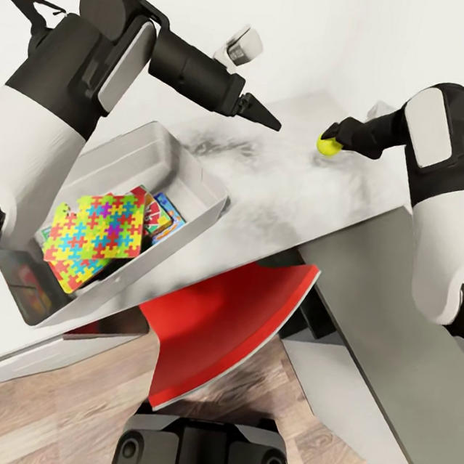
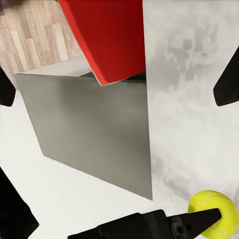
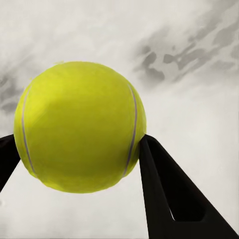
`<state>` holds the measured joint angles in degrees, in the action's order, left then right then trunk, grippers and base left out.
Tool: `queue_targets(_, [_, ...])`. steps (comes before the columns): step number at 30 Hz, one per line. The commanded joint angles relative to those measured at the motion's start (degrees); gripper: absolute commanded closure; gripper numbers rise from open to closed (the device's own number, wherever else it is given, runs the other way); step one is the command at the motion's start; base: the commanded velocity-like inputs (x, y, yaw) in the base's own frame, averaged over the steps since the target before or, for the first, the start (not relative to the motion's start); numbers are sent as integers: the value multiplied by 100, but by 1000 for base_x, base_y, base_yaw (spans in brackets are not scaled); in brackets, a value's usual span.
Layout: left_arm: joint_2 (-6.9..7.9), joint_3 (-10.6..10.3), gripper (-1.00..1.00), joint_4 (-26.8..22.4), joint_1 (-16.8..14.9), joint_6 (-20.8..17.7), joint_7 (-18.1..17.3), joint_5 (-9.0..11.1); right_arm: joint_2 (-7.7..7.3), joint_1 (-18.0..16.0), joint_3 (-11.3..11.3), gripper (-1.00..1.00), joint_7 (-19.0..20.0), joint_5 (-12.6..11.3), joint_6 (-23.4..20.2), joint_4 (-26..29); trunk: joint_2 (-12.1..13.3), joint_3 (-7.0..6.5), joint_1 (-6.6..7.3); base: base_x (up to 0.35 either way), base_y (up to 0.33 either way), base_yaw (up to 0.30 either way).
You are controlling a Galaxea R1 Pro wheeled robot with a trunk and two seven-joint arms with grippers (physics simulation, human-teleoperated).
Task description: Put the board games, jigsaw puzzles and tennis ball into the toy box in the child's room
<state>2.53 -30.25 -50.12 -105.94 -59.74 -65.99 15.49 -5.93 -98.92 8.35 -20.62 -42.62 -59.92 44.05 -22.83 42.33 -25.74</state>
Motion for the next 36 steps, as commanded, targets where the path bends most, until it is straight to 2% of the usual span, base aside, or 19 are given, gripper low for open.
queue_targets(1, [7, -18, -100, -2, -3, -26, -11, 12, 2, 26, 27, 100, -74, -77, -8, 79, -9, -2, -4, 0, 0, 0])
queue_targets(13, [21, -133, -100, -6, 29, -26, -19, 7, 27, 184, 27, 100, -65, -80, -8, 209, -9, -117, -4, 0, 0, 0])
queue_targets(36, [24, -154, -100, -6, 38, -26, -20, -2, -5, 337, -43, 100, -56, -88, -8, 210, -9, -336, -4, 0, 0, 0])
